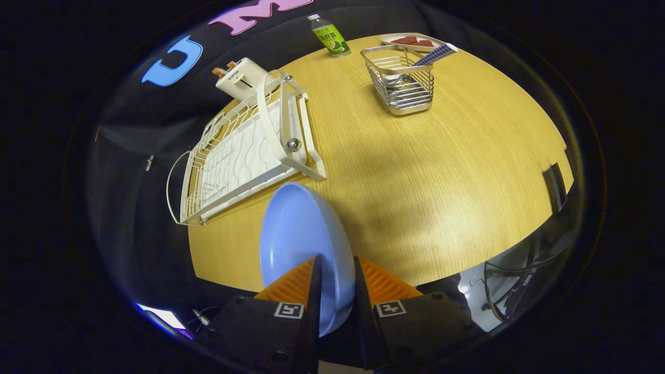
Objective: Take the plate from the dish rack, then take the spoon from the basket and place it into the plate.
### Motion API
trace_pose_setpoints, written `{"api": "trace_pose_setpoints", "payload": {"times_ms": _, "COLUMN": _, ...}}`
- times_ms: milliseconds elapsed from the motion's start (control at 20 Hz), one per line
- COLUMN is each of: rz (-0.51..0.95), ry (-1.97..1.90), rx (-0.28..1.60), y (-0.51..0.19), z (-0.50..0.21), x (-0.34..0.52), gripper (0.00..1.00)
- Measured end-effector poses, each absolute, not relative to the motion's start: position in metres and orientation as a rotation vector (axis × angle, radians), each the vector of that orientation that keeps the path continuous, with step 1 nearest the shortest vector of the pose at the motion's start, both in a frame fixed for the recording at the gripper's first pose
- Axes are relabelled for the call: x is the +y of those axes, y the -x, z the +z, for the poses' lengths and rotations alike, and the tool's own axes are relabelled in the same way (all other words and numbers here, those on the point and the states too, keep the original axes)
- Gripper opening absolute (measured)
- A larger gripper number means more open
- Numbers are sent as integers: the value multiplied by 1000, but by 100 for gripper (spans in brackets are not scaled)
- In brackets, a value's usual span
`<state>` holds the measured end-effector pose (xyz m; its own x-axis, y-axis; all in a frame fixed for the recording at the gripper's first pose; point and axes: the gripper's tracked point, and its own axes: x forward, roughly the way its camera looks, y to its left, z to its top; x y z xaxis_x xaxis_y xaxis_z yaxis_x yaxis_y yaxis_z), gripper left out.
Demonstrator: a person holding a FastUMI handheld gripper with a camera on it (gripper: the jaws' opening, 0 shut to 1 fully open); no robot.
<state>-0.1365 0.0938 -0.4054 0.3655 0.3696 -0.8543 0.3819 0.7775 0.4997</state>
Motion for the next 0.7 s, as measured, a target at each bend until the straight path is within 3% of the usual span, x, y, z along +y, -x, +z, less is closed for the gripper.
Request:
{"api": "trace_pose_setpoints", "payload": {"times_ms": 200, "rz": -1, "ry": -711, "rx": 1213, "y": 134, "z": -402, "x": 88, "gripper": 49}}
{"api": "trace_pose_setpoints", "payload": {"times_ms": 400, "rz": 47, "ry": -681, "rx": 1164, "y": 128, "z": -385, "x": 79, "gripper": 53}}
{"api": "trace_pose_setpoints", "payload": {"times_ms": 550, "rz": 182, "ry": -660, "rx": 1009, "y": 106, "z": -339, "x": 83, "gripper": 53}}
{"api": "trace_pose_setpoints", "payload": {"times_ms": 650, "rz": 277, "ry": -636, "rx": 886, "y": 89, "z": -298, "x": 80, "gripper": 62}}
{"api": "trace_pose_setpoints", "payload": {"times_ms": 700, "rz": 297, "ry": -617, "rx": 824, "y": 76, "z": -281, "x": 72, "gripper": 78}}
